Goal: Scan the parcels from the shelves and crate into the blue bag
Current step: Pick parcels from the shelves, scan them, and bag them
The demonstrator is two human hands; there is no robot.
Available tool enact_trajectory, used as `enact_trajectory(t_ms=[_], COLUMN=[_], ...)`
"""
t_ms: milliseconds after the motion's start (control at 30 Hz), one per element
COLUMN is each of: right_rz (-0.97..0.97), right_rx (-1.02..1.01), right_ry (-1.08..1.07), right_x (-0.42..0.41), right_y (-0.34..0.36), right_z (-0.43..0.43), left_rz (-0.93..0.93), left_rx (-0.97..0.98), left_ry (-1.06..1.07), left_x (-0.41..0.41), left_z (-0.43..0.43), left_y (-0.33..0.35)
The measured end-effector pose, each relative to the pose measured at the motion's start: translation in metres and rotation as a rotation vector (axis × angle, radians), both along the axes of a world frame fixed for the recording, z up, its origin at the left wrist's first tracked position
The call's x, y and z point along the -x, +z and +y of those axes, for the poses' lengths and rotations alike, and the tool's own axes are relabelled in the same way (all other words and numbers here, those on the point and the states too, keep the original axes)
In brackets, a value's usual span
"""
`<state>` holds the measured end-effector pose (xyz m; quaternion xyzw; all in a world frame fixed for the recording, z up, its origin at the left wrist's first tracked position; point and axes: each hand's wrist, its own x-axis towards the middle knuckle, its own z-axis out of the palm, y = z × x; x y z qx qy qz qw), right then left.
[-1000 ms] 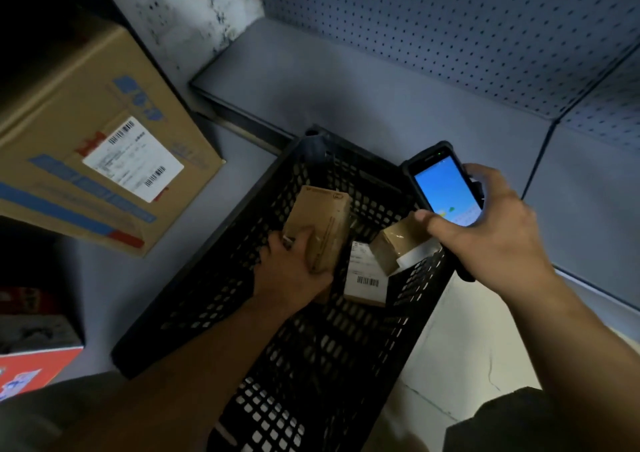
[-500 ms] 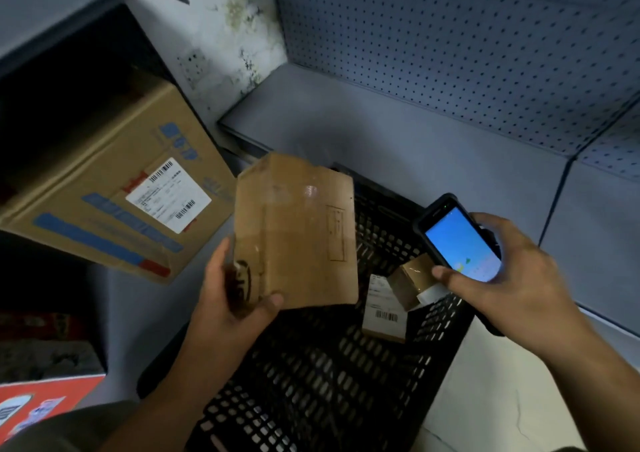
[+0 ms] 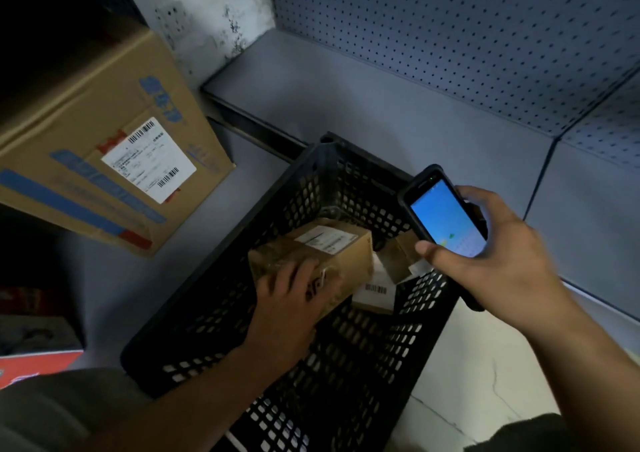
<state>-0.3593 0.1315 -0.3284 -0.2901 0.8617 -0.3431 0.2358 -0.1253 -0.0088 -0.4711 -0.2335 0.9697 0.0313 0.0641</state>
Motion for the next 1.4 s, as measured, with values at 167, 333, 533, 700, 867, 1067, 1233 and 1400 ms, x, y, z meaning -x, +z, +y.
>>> enact_trajectory(t_ms=[167, 333, 533, 700, 867, 1067, 1233, 1400], right_rz=[0.013, 0.002, -0.007, 0.026, 0.028, -0.01, -0.028, 0.042], right_rx=[-0.046, -0.052, -0.1, -0.114, -0.149, -0.177, -0.177, -0.232], right_ry=[-0.003, 0.007, 0.056, 0.109, 0.118, 0.119, 0.121, 0.09], right_x=[-0.004, -0.01, -0.016, -0.021, -0.026, -0.037, -0.044, -0.039], right_y=[0.003, 0.01, 0.008, 0.005, 0.002, 0.004, 0.007, 0.007], right_z=[0.007, 0.014, 0.014, 0.011, 0.013, 0.013, 0.015, 0.018], left_rz=[-0.074, 0.012, 0.372, 0.556, 0.499, 0.571, 0.655, 0.702], left_rx=[-0.021, -0.348, -0.943, -1.34, -1.484, -1.456, -1.438, -1.411], left_ry=[0.053, 0.164, 0.943, 1.36, 1.307, 1.314, 1.368, 1.301], left_x=[0.001, -0.025, -0.026, -0.01, 0.009, 0.022, 0.032, 0.044], left_z=[0.008, 0.008, -0.009, -0.028, -0.036, -0.046, -0.041, -0.041], left_y=[-0.041, -0.077, -0.099, -0.104, -0.109, -0.125, -0.133, -0.119])
